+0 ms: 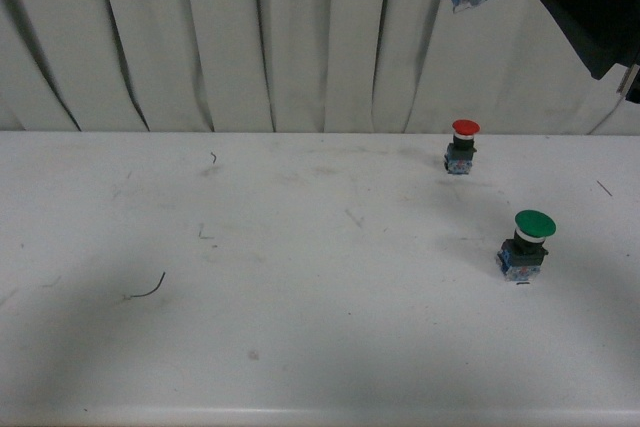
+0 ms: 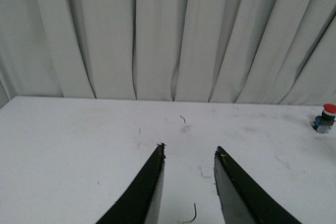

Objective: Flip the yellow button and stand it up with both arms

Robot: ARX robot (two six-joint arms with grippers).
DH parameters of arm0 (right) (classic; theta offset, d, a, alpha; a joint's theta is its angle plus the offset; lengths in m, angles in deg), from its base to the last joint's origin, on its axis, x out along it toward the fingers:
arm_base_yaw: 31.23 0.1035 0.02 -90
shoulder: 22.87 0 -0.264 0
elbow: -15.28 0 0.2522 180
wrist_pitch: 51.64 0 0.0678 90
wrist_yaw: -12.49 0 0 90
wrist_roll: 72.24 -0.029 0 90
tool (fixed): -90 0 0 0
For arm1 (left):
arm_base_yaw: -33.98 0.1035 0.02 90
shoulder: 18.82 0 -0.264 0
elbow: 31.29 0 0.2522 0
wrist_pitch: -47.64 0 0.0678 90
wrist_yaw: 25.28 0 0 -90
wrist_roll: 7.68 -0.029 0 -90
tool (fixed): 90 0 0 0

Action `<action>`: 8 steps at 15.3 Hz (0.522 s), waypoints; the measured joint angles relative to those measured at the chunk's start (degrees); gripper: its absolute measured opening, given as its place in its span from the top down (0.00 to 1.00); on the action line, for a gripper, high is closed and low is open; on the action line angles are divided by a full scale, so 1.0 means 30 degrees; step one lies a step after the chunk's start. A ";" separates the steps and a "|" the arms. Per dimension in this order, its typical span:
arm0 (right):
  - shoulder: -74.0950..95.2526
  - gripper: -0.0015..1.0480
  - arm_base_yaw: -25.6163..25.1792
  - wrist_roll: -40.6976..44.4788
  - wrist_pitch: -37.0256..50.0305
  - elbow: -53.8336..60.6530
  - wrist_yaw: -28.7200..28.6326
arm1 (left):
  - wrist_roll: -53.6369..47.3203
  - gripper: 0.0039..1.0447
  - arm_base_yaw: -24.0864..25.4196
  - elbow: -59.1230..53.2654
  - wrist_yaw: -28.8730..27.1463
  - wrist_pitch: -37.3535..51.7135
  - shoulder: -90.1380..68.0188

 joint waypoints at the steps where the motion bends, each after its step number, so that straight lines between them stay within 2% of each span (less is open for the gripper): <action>1: 0.0000 0.72 -0.0015 0.0306 -0.0022 -0.0051 0.0051 | -0.0233 0.80 0.0007 -0.0736 0.0000 -0.0066 0.0648; 2: 0.0000 0.72 0.0022 0.0532 -0.0036 -0.0146 0.0066 | -0.0342 0.92 0.0007 -0.1078 0.0000 -0.0066 0.1399; 3: 0.0000 0.72 0.0189 0.0780 -0.0015 -0.0291 0.0044 | -0.0415 0.98 0.0007 -0.1421 -0.0007 -0.0109 0.2084; 8: 0.0000 0.72 0.0612 0.1705 -0.0022 -0.0590 0.0095 | -0.0408 0.99 0.0007 -0.3184 0.0000 -0.1712 0.5144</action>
